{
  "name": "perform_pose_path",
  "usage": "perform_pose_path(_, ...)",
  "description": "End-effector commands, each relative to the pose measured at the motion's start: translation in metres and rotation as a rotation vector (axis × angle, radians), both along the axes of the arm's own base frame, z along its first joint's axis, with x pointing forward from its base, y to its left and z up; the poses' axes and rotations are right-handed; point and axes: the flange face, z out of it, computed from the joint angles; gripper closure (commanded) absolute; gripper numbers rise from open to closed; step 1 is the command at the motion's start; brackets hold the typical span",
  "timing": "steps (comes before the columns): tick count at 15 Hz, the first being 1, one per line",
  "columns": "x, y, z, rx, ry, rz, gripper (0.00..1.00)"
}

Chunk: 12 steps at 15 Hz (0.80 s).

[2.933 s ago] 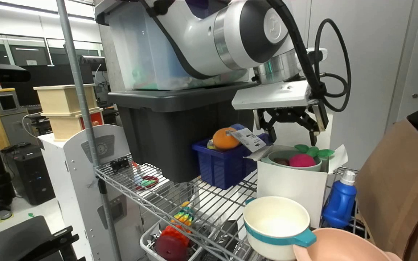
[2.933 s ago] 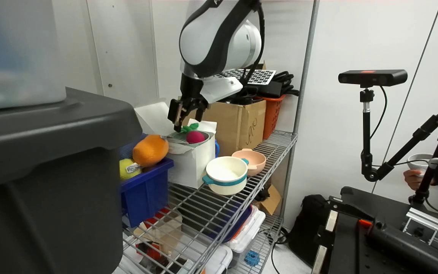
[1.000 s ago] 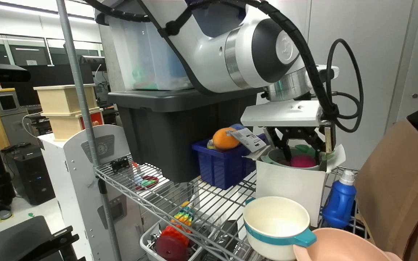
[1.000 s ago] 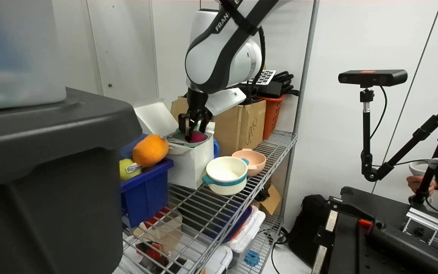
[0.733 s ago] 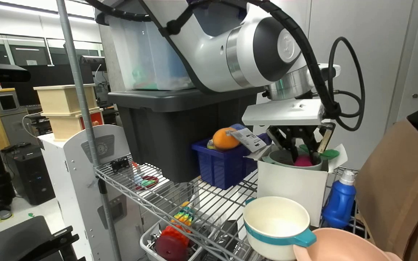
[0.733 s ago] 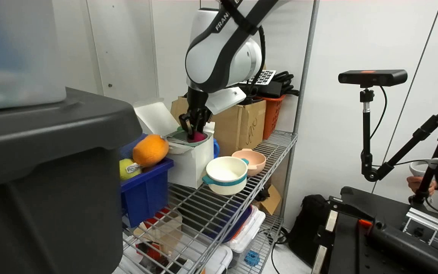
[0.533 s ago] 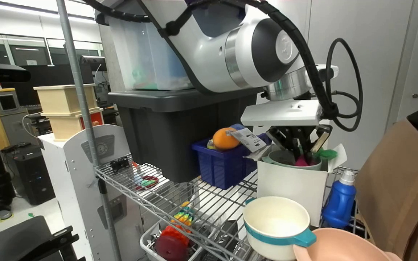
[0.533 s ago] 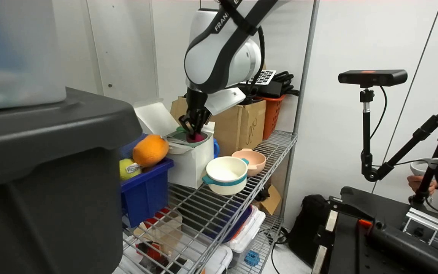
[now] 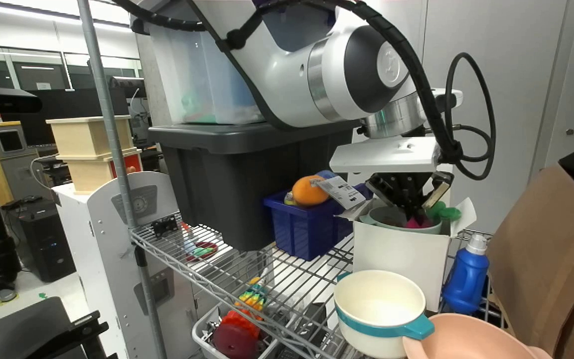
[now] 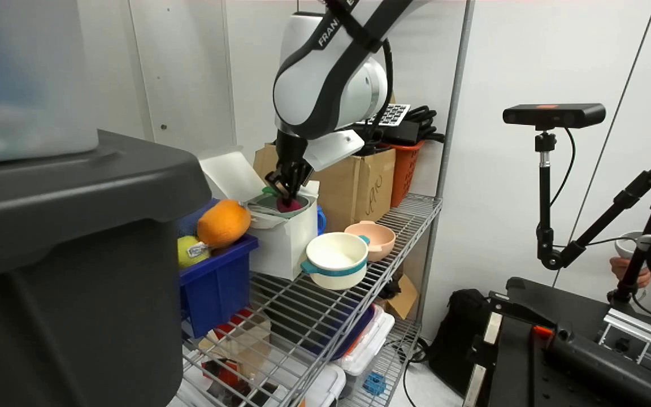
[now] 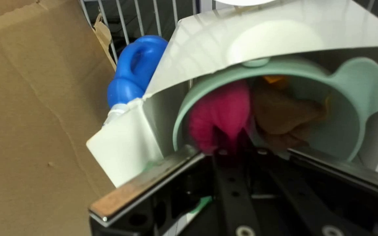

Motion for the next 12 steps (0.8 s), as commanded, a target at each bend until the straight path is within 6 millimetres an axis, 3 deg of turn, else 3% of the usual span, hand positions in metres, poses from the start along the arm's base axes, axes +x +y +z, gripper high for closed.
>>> perform_pose_path(1, -0.002, 0.0, 0.01, -0.047, -0.008, -0.004, 0.98)
perform_pose_path(6, -0.01, -0.008, 0.024, -0.13, -0.006, -0.024, 0.98)
perform_pose_path(12, -0.021, -0.009, 0.055, -0.143, -0.019, -0.044, 0.98)
